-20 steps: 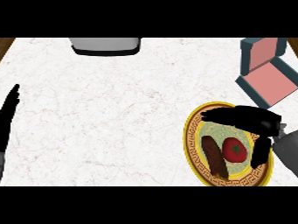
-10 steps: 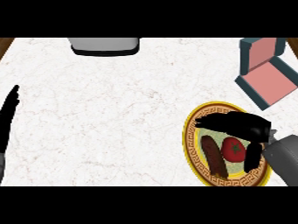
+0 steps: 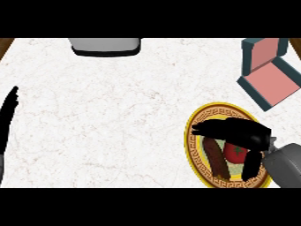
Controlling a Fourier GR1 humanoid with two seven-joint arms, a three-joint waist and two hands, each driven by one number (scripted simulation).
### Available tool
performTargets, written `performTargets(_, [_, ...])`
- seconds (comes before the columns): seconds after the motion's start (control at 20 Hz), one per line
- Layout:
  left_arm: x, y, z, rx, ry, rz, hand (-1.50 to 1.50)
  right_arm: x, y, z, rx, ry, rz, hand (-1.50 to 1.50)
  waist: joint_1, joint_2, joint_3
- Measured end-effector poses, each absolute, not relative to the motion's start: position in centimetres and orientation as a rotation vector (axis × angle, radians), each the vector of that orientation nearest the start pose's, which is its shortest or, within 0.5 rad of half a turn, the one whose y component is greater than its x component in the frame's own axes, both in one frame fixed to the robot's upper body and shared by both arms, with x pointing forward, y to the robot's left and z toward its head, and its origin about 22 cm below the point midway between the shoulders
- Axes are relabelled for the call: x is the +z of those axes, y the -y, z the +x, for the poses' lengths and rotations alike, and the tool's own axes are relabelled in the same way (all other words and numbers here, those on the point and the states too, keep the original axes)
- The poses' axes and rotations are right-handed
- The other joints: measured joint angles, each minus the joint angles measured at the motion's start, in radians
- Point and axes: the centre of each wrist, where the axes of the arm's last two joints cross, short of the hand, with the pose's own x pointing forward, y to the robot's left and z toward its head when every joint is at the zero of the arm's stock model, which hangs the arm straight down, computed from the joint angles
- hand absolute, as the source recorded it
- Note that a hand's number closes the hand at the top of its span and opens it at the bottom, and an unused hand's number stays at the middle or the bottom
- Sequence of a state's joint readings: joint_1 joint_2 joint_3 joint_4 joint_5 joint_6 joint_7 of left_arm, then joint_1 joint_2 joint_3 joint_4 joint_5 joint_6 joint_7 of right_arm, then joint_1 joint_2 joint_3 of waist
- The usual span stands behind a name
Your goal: Pick the sweet potato from the plate and place it in the cardboard box
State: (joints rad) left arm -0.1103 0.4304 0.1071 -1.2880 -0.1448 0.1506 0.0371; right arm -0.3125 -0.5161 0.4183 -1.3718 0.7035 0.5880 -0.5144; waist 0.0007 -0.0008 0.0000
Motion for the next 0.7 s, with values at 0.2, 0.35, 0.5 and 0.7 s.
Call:
performTargets(0.2, [1.3,-36.5,26.2,-0.207,1.366,0.650,0.00,4.2,24.5,28.9,1.785,1.373,0.121,-1.50,-0.001,0.000,0.000])
performTargets(0.35, [1.3,-35.8,25.9,-0.210,1.365,0.652,0.00,4.8,24.1,28.6,1.807,1.352,0.108,-1.50,0.000,0.000,0.000])
performTargets(0.5, [1.5,-35.7,26.0,-0.208,1.364,0.650,0.00,4.8,24.0,27.9,1.841,1.310,0.076,-1.50,0.000,0.000,0.000])
performTargets(0.7, [1.2,-35.7,25.9,-0.212,1.362,0.652,0.00,3.2,23.5,27.1,1.859,1.247,0.059,-1.50,0.000,0.000,0.000])
